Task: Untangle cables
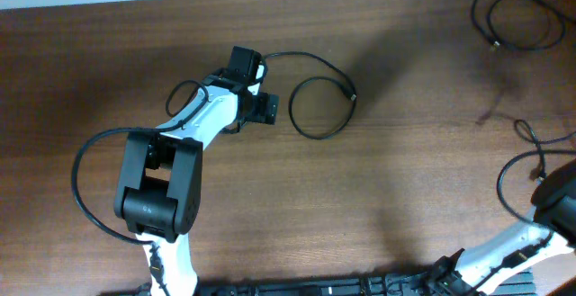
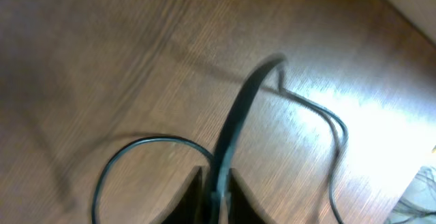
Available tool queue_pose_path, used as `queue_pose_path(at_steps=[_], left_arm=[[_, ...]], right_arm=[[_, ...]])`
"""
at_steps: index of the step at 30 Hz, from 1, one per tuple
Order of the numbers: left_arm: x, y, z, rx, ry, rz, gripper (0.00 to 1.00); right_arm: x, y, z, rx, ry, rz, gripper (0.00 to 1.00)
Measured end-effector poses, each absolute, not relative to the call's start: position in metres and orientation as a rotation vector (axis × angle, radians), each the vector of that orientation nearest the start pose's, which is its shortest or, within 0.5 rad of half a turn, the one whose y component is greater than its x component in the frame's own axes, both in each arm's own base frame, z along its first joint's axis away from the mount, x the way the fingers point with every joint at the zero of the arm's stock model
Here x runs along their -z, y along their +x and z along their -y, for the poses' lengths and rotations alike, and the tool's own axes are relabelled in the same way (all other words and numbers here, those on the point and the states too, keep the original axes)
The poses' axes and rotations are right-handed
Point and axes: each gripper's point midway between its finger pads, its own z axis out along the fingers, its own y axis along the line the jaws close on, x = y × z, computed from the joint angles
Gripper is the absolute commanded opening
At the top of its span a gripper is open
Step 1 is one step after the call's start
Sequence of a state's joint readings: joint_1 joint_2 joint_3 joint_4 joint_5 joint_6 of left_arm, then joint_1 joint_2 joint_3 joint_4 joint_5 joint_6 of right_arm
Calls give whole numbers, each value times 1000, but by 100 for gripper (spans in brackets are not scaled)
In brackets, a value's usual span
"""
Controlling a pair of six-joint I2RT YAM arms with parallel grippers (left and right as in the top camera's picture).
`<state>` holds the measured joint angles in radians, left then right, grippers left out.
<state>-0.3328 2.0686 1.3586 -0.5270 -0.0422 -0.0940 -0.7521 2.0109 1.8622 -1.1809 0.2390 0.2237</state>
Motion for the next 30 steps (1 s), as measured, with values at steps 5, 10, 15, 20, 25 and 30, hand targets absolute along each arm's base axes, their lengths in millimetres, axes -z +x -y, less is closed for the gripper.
queue_pose_path(at_steps=[5, 10, 15, 20, 25, 30], left_arm=[[1, 429, 141, 42, 324, -2787, 99], [1, 429, 141, 42, 324, -2787, 99], [1, 429, 141, 43, 324, -2787, 99], [1, 429, 141, 42, 324, -2788, 99], [1, 429, 141, 42, 324, -2789, 99], [1, 429, 140, 42, 324, -2790, 99]], right_arm=[[-92, 301, 339, 425, 1422, -2670, 78], [-144, 313, 340, 379, 1421, -2593, 97], [-243, 212, 304, 332, 1845, -2344, 100], [-320, 102, 265, 391, 2094, -1867, 99], [-189, 71, 244, 361, 2462, -1680, 99], [-91, 87, 245, 227, 2521, -1646, 99]])
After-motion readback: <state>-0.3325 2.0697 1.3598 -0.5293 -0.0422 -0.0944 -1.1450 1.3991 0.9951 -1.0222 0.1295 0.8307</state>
